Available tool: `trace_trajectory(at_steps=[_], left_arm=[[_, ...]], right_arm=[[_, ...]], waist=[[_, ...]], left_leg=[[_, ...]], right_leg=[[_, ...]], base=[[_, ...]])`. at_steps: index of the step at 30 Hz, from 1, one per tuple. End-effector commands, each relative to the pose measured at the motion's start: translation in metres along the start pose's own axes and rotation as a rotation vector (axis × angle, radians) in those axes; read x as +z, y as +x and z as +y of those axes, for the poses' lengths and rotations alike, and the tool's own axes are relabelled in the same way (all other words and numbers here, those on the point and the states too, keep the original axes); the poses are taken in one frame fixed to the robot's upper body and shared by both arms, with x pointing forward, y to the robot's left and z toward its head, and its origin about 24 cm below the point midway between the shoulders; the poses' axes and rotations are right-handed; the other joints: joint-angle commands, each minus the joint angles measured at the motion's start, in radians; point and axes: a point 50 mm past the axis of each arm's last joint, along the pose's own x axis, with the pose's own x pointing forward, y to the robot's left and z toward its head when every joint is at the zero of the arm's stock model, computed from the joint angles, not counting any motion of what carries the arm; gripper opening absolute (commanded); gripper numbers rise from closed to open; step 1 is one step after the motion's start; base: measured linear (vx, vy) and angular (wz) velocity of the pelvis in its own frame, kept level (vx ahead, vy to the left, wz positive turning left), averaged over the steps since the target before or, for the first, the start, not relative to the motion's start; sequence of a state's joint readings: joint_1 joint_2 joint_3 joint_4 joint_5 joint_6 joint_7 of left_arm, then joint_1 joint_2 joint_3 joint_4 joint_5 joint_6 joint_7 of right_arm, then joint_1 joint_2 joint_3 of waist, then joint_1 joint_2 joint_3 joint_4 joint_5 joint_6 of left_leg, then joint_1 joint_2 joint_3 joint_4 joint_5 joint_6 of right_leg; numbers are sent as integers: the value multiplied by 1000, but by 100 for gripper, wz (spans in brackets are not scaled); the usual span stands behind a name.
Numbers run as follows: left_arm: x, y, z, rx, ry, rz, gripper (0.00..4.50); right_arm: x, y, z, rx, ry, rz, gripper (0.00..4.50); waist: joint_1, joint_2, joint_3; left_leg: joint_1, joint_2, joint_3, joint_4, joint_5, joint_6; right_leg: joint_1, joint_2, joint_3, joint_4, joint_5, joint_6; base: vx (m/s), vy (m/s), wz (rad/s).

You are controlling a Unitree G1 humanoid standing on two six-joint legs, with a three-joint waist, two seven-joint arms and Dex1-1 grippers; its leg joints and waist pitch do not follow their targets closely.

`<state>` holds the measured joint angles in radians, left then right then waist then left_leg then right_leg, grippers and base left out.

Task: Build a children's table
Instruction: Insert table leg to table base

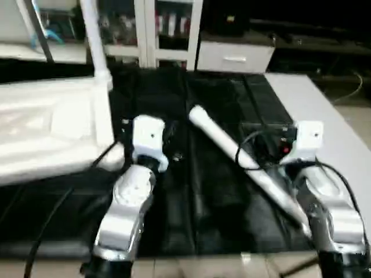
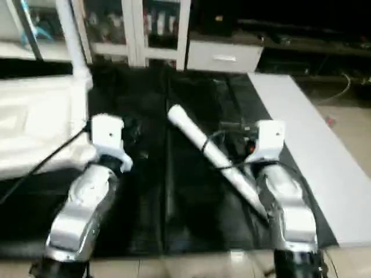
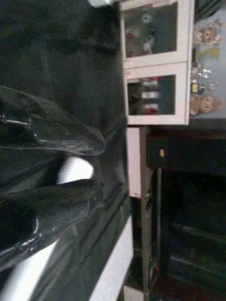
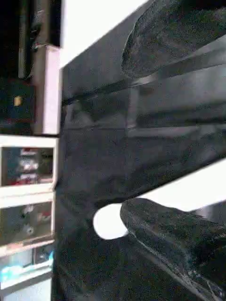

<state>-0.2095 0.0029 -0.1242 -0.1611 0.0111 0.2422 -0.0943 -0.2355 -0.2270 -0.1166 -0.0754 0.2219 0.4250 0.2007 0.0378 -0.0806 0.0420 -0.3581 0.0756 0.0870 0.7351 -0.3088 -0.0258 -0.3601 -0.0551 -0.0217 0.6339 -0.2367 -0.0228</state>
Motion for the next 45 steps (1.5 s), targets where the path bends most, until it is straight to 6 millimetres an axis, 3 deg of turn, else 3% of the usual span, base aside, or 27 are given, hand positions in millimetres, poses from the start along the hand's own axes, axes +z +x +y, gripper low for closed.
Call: trace_trajectory(at_steps=[1, 2, 3, 4, 5, 6, 7, 8, 9, 10, 11, 12, 14, 16, 17, 19, 21, 23, 26, 29, 30, 33, 38, 43, 45], left_arm=[[-2, -1, 5, -18, -7, 17, 121], [-2, -3, 4, -60, -16, 15, 121], [-3, -4, 3, -97, -21, 14, 121], [-3, -6, 1, -158, -19, 13, 121], [-3, -7, 1, -196, -16, 16, 121], [-4, -8, 0, -227, -13, 22, 121], [-5, -9, 1, -262, -2, 36, 121], [-7, -10, 1, -287, 6, 47, 121], [-8, -11, 2, -320, 16, 56, 121], [-8, -12, 3, -341, 20, 64, 121], [-9, -12, 3, -356, 23, 70, 121], [-10, -14, 5, -399, 32, 85, 121], [-10, -14, 16, -523, 73, 127, 121], [-8, -14, 19, -584, 83, 146, 121], [-8, -14, 19, -596, 87, 149, 121], [-6, -16, 18, -668, 109, 169, 121], [-4, -19, 16, -732, 137, 186, 121], [-4, -20, 15, -753, 154, 193, 121], [-2, -22, 7, -785, 185, 184, 121], [0, -21, 4, -778, 166, 172, 121], [1, -21, 4, -772, 158, 169, 123], [2, -21, 3, -772, 153, 171, 124], [2, -23, 4, -770, 156, 177, 124], [2, -22, 3, -765, 153, 178, 124], [2, -22, 2, -757, 148, 177, 124]], right_arm=[[4, 1, 3, 35, -25, 1, 450], [5, 2, -1, 50, -42, 19, 450], [7, 2, -4, 64, -56, 34, 450], [10, 2, -8, 98, -72, 49, 450], [13, 3, -11, 122, -87, 60, 450], [16, 3, -13, 145, -103, 71, 450], [17, 3, -16, 181, -103, 106, 450], [17, 3, -18, 207, -101, 131, 450], [19, 3, -21, 236, -101, 157, 450], [19, 3, -23, 255, -102, 176, 450], [20, 3, -24, 268, -103, 190, 450], [20, 2, -29, 321, -120, 232, 450], [10, -9, -45, 499, -208, 451, 450], [3, -13, -53, 533, -235, 534, 450], [2, -13, -54, 535, -240, 545, 450], [-4, -15, -61, 535, -274, 605, 450], [-10, -15, -67, 531, -315, 654, 450], [-14, -14, -69, 524, -347, 671, 450], [-30, -14, -63, 562, -305, 717, 450], [-41, -18, -62, 586, -279, 747, 450], [-46, -19, -62, 588, -266, 757, 431], [-57, -22, -64, 607, -236, 784, 417], [-64, -27, -66, 652, -218, 827, 373], [-64, -27, -66, 675, -213, 835, 330], [-65, -27, -65, 686, -202, 833, 307]], waist=[[22, 30, -55], [21, 51, -61], [-7, 68, -75], [-1, 71, -79], [0, 52, -78], [14, 40, -66], [30, 36, -54], [33, 34, -51], [31, 37, -43], [29, 34, -36], [26, 37, -30], [22, 38, -27], [19, 33, -25], [26, 35, -18], [23, 32, -15], [21, 31, -24], [17, 31, -32], [17, 30, -33], [20, 22, -40], [25, 19, -44], [27, 20, -44], [29, 18, -41], [27, 20, -33], [27, 17, -35], [28, 15, -37]], left_leg=[[-47, 77, -15, -170, 550, 22], [-22, 89, -12, -178, 642, 54], [12, 173, -63, -148, 822, 115], [38, 201, -82, -145, 864, 137], [41, 197, -77, -144, 819, 168], [-2, 147, -27, -148, 631, 159], [-28, 129, 4, -167, 354, 115], [-26, 132, 8, -175, 232, 93], [-12, 145, 15, -188, 53, 56], [-6, 146, 20, -193, -25, 43], [4, 154, 28, -201, -131, 13], [3, 156, 34, -205, -194, -17], [2, 156, 36, -207, -248, -42], [11, 157, 42, -202, -272, -46], [6, 156, 43, -204, -280, -52], [-4, 160, 38, -211, -253, -54], [-11, 164, 37, -215, -204, -50], [-9, 162, 43, -214, -178, -38], [-13, 162, 54, -203, -88, 7], [-14, 162, 60, -195, -12, 45], [-13, 163, 63, -193, -5, 55], [-12, 163, 65, -193, -20, 60], [-4, 167, 62, -202, -116, 20], [-6, 166, 62, -202, -122, 10], [-8, 166, 62, -200, -97, 18]], right_leg=[[76, -72, -4, -25, 573, -259], [60, -35, -15, -20, 588, -197], [21, -18, -11, 25, 450, -103], [0, -42, 9, 15, 346, -71], [-5, -77, 34, -14, 283, -46], [20, -89, 36, -39, 296, -81], [40, -98, 40, -53, 240, -120], [44, -97, 39, -61, 184, -139], [38, -93, 37, -72, 57, -173], [33, -89, 36, -79, -21, -181], [25, -90, 33, -87, -162, -192], [23, -91, 31, -94, -269, -181], [20, -94, 28, -101, -378, -146], [4, -104, 34, -113, -446, -125], [3, -108, 33, -118, -491, -117], [12, -108, 26, -110, -465, -113], [17, -105, 23, -95, -334, -143], [18, -103, 25, -91, -274, -159], [23, -104, 28, -84, -163, -191], [24, -101, 27, -73, -47, -218], [23, -102, 27, -73, -32, -230], [22, -101, 26, -76, -68, -243], [15, -99, 27, -88, -206, -215], [15, -100, 28, -90, -223, -201], [16, -100, 29, -87, -192, -204]], base=[[94, -14, -11], [0, 0, 0], [0, 0, 0], [0, 0, 0], [0, 0, 0], [0, 0, 0], [0, 0, 0], [0, 0, 0], [-63, 2, 8], [-63, 2, 8], [-72, 2, 8], [-74, 13, 1], [-67, 15, -1], [-52, 12, 2], [0, 0, 0], [0, 0, 0], [0, 0, 0], [0, 0, 0], [0, 0, 0], [0, 0, 0], [0, 0, 0], [0, 0, 0], [0, 0, 0], [0, 0, 0], [0, 0, 0]])
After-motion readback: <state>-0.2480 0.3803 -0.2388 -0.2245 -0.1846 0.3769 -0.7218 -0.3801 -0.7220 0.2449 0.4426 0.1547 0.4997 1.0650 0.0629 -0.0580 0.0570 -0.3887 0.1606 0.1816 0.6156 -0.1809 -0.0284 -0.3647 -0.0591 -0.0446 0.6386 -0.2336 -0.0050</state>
